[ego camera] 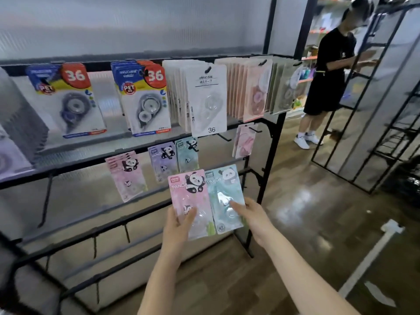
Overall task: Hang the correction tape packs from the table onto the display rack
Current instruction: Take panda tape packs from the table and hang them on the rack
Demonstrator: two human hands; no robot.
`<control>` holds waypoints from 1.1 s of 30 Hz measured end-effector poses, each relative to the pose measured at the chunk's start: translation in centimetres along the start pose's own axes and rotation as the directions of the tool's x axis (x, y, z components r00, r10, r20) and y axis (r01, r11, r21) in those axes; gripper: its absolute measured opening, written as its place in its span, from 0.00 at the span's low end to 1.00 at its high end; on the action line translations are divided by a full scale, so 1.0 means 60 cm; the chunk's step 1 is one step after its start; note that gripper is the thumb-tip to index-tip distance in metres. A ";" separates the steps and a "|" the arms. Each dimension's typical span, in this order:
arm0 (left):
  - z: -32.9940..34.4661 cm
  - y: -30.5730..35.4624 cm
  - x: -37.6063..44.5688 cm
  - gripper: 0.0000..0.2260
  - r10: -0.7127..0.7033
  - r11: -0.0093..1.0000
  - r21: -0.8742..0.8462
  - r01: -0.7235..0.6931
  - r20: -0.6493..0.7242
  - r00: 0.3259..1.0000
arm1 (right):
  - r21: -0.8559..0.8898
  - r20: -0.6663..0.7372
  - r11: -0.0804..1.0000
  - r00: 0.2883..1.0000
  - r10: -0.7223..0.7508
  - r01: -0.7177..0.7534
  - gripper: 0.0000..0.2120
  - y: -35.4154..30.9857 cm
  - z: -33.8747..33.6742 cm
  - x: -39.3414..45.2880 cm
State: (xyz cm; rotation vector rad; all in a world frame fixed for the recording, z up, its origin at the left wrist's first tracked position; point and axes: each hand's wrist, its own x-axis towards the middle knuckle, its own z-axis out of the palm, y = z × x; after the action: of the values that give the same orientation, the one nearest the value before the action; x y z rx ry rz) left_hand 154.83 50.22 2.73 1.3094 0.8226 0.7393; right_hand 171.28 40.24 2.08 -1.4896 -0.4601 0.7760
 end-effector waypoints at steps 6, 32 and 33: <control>0.007 0.006 0.082 0.12 0.029 0.997 0.074 -0.022 -0.091 0.995 | -0.111 0.038 0.993 0.999 -0.027 0.031 0.11 -0.015 0.032 0.131; -0.002 -0.019 0.237 0.12 0.046 0.999 0.022 -0.044 -0.102 0.994 | 0.064 0.029 0.996 0.998 -0.057 0.055 0.04 0.024 0.112 0.317; -0.004 -0.018 0.237 0.12 0.049 0.999 0.024 -0.047 -0.104 0.993 | 0.084 0.017 0.995 0.998 -0.062 0.061 0.04 0.024 0.113 0.318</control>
State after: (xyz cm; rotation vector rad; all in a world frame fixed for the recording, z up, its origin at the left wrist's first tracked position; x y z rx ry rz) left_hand 162.12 62.26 0.22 1.3221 0.8877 0.8451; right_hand 179.32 58.33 -2.46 -1.3851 -0.4810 0.7534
